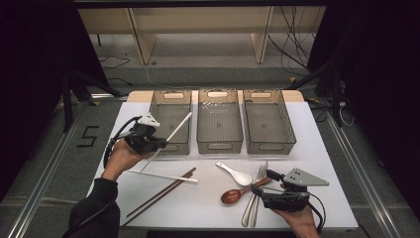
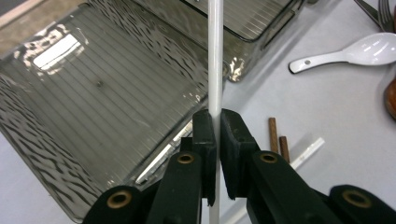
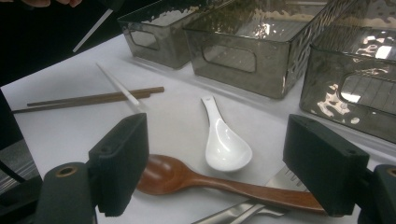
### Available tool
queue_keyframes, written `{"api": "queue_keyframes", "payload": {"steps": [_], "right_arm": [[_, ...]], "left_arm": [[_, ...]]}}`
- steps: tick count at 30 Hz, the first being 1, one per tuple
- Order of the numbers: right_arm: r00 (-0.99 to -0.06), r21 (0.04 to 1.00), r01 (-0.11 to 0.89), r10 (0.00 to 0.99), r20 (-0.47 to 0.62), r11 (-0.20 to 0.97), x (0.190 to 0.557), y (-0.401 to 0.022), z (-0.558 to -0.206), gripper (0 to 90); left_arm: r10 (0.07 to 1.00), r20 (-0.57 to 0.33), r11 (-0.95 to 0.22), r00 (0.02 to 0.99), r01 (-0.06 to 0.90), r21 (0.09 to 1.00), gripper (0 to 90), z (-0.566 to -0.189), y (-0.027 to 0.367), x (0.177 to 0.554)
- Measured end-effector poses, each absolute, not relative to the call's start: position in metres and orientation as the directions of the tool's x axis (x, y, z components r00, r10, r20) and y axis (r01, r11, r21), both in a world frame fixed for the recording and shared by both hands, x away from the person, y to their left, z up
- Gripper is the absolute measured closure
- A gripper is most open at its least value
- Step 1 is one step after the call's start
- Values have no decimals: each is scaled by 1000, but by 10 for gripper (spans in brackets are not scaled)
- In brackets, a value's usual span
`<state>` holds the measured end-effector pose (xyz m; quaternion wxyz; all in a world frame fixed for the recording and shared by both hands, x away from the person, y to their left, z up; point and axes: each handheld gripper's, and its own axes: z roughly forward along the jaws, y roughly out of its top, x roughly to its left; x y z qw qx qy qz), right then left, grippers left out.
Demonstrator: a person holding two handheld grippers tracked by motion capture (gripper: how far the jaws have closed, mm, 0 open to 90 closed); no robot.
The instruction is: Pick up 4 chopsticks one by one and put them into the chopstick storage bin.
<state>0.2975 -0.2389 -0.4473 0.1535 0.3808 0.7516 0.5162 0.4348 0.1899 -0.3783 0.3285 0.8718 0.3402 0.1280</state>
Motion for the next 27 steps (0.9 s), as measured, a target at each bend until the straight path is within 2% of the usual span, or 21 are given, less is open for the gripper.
{"api": "queue_keyframes", "payload": {"steps": [27], "right_arm": [[-664, 893, 414, 730, 162, 179, 298, -239, -447, 232]], "left_arm": [[762, 71, -491, 643, 503, 711, 846, -341, 196, 497]]}}
